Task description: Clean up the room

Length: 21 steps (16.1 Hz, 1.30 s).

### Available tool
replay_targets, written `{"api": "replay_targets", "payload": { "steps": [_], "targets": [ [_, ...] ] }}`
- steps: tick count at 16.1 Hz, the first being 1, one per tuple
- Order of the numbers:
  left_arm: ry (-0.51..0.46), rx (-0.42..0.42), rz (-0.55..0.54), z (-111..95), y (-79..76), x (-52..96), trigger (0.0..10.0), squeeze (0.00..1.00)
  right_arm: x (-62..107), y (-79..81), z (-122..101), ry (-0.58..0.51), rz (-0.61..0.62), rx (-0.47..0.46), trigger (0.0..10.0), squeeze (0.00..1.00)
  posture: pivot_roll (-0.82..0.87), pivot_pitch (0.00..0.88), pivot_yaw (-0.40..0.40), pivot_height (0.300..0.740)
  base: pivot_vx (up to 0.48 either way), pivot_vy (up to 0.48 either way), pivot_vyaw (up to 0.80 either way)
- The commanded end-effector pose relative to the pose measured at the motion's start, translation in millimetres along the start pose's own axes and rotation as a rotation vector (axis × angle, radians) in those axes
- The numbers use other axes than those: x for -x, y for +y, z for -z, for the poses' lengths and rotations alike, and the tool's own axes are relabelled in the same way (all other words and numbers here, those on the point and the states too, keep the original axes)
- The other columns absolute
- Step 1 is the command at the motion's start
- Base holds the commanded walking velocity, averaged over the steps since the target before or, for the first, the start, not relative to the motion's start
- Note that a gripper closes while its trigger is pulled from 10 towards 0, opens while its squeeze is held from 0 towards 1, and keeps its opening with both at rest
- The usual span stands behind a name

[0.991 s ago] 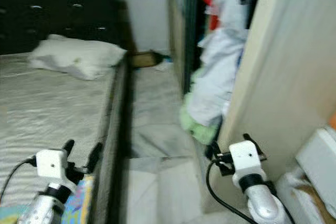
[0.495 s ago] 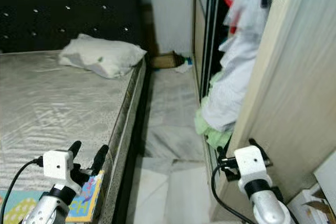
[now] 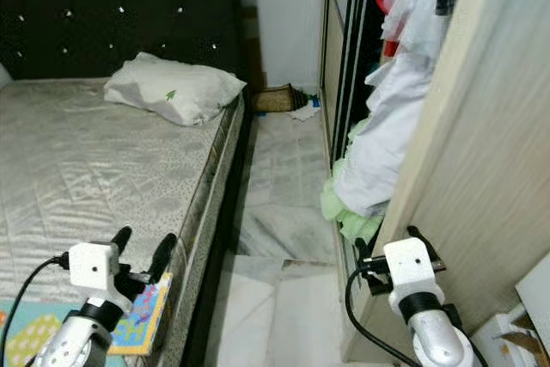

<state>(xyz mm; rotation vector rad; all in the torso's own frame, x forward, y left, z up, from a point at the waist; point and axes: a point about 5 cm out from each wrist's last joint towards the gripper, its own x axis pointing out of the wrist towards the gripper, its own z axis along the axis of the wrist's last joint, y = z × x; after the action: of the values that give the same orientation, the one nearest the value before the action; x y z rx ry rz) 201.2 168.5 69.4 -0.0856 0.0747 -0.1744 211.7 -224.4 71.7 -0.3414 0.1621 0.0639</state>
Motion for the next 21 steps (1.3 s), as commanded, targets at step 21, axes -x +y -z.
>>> {"api": "replay_targets", "payload": {
  "steps": [21],
  "targets": [
    [-0.025,-0.029,0.007,-12,0.8,-7.5,10.0,0.00,41.7,-15.8,-27,-0.038,0.163,-0.026,10.0,0.00,-0.22,0.000,0.078,0.740,0.000,0.000,0.16]
  ]
}}
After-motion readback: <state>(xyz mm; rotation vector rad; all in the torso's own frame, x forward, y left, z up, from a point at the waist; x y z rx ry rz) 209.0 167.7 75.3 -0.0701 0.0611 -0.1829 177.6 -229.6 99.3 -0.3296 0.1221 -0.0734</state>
